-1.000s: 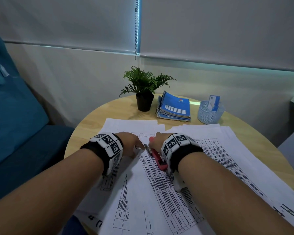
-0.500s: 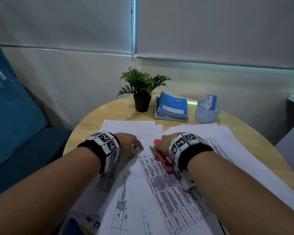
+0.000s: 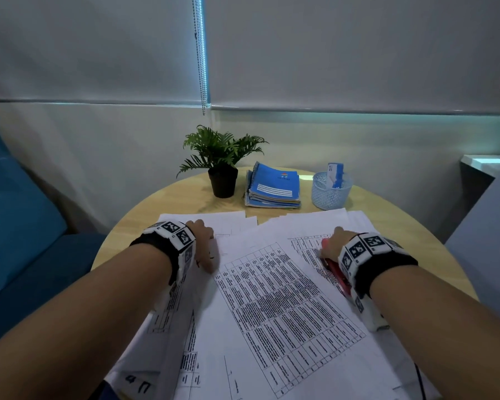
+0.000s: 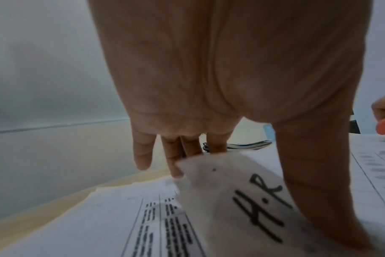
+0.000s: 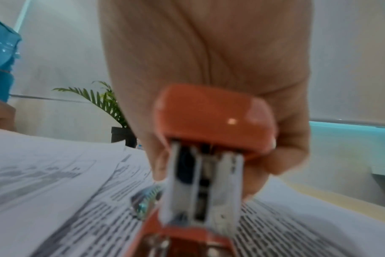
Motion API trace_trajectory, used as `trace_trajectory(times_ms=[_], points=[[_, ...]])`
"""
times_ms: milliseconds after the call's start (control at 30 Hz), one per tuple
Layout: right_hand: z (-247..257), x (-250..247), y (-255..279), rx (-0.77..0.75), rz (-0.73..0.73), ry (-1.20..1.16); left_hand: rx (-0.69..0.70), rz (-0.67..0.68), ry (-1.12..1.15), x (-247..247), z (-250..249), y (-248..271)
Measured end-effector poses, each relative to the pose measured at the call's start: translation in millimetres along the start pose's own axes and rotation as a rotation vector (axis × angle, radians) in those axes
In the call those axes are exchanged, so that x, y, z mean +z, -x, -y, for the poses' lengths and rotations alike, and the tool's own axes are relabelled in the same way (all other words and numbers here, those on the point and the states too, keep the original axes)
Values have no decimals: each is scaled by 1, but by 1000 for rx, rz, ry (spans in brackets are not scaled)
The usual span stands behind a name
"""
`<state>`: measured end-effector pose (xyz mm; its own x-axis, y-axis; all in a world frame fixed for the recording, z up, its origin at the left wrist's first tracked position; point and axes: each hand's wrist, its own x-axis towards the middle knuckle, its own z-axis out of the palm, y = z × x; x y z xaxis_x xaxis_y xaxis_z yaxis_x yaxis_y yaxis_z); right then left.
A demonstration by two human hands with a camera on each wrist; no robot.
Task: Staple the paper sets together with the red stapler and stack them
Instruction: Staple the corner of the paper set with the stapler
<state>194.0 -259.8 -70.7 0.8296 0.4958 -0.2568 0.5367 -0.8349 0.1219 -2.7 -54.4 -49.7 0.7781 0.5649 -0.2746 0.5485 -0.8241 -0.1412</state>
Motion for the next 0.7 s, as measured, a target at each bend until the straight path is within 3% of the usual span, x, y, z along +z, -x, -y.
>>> trace_trajectory(times_ms=[67,133,167,267,367,533,700], points=[[1,-12,13,76,-117,-212,2,5,83,-5,2,-2],[11,-27,23,-5,-273,-360,29,6,193,-13,3,0],[20,-34,29,-75,-277,-427,46,-15,242,-16,3,0],[55,-43,45,-270,-134,-687,101,-87,332,-21,3,5],[90,-44,58,-356,10,-822,150,-203,435,-23,4,14],[119,-34,64,-239,131,-960,170,-280,584,-21,8,28],[128,-27,68,-141,149,-1147,185,-326,692,-16,9,36]])
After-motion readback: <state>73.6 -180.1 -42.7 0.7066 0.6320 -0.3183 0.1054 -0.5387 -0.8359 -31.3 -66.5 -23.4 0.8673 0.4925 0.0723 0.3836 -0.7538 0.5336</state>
